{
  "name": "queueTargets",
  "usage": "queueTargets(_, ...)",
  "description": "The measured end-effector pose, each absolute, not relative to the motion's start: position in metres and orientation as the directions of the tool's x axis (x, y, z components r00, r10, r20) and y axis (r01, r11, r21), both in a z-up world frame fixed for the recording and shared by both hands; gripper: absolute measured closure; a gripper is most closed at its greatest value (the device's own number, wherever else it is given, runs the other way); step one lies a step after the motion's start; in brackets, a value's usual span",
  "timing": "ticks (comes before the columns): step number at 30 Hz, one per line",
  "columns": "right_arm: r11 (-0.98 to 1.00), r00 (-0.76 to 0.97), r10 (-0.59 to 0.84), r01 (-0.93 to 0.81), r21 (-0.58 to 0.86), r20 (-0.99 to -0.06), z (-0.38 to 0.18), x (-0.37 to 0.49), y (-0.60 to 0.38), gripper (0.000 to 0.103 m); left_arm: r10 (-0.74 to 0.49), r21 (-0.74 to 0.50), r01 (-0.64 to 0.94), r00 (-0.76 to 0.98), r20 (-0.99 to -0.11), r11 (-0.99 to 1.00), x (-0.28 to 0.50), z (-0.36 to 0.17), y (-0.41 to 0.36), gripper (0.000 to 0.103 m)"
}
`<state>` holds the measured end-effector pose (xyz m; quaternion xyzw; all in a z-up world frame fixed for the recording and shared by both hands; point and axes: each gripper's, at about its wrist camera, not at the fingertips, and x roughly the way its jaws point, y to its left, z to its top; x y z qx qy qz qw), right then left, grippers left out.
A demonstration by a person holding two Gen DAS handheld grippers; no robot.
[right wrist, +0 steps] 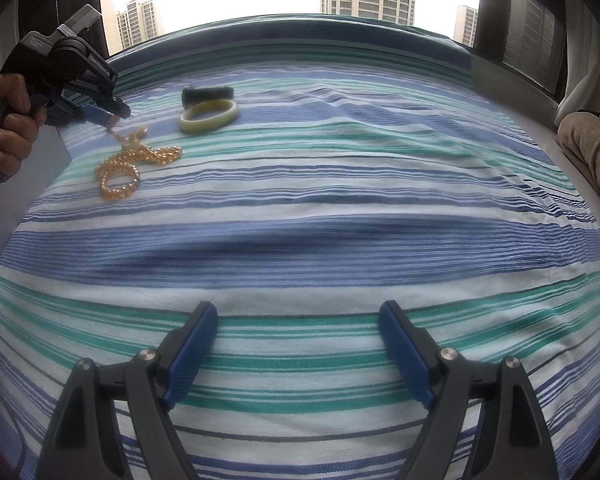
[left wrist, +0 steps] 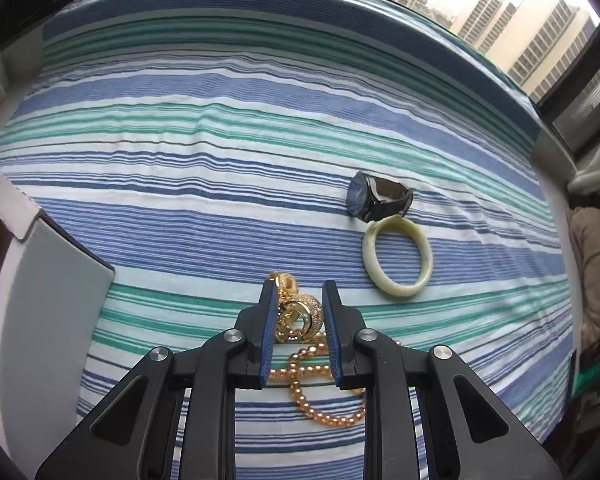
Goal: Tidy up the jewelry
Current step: 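Lower the left tool onto the gold earrings, close it and lift, then grasp the amber bead necklace with the right tool while the left tool holds the earrings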
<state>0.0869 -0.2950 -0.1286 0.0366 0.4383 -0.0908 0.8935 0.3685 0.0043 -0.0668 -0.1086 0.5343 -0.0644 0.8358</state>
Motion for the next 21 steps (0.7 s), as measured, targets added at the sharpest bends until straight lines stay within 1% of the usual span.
queueTargets(4, 0.981, 0.599, -0.130, 0.194, -0.014, -0.790, -0.129, 0.087, -0.296, 0.018, -0.264, -0.288, 0.021, 0.466, -0.845, 0.958, 0.331, -0.024, 0.020, 0.082)
queueTargets(8, 0.981, 0.599, -0.130, 0.194, -0.014, -0.790, -0.129, 0.087, -0.295, 0.018, -0.303, -0.316, 0.055, 0.475, -0.826, 0.947, 0.288, 0.003, 0.041, 0.082)
queueTargets(11, 0.981, 0.599, -0.130, 0.194, -0.014, -0.790, -0.129, 0.087, -0.295, 0.018, -0.320, -0.323, 0.075, 0.467, -0.824, 0.943, 0.259, 0.010, 0.051, 0.082)
queueTargets(15, 0.981, 0.599, -0.128, 0.191, -0.014, -0.791, -0.128, 0.087, -0.295, 0.018, -0.326, -0.317, 0.095, 0.438, -0.838, 0.943, 0.213, 0.001, 0.066, 0.082)
queueTargets(16, 0.983, 0.580, -0.122, 0.181, -0.019, -0.806, -0.127, 0.088, -0.296, 0.018, -0.331, -0.319, 0.100, 0.428, -0.841, 0.942, 0.202, 0.000, 0.068, 0.082)
queueTargets(17, 0.984, 0.541, -0.102, 0.180, -0.004, -0.835, -0.124, 0.092, -0.297, 0.018, -0.332, -0.319, 0.104, 0.422, -0.844, 0.942, 0.192, -0.002, 0.072, 0.082)
queueTargets(18, 0.984, 0.529, -0.035, 0.165, 0.062, -0.848, -0.116, 0.098, -0.299, 0.018, -0.332, -0.316, 0.108, 0.417, -0.846, 0.942, 0.182, -0.005, 0.073, 0.082)
queueTargets(19, 0.981, 0.549, 0.044, 0.133, 0.138, -0.835, -0.105, 0.104, -0.299, 0.018, -0.332, -0.315, 0.112, 0.416, -0.846, 0.942, 0.172, -0.006, 0.074, 0.082)
queueTargets(21, 0.981, 0.603, 0.107, 0.067, 0.184, -0.790, -0.078, 0.125, -0.291, 0.018, -0.333, -0.314, 0.118, 0.423, -0.843, 0.942, 0.159, -0.007, 0.078, 0.082)
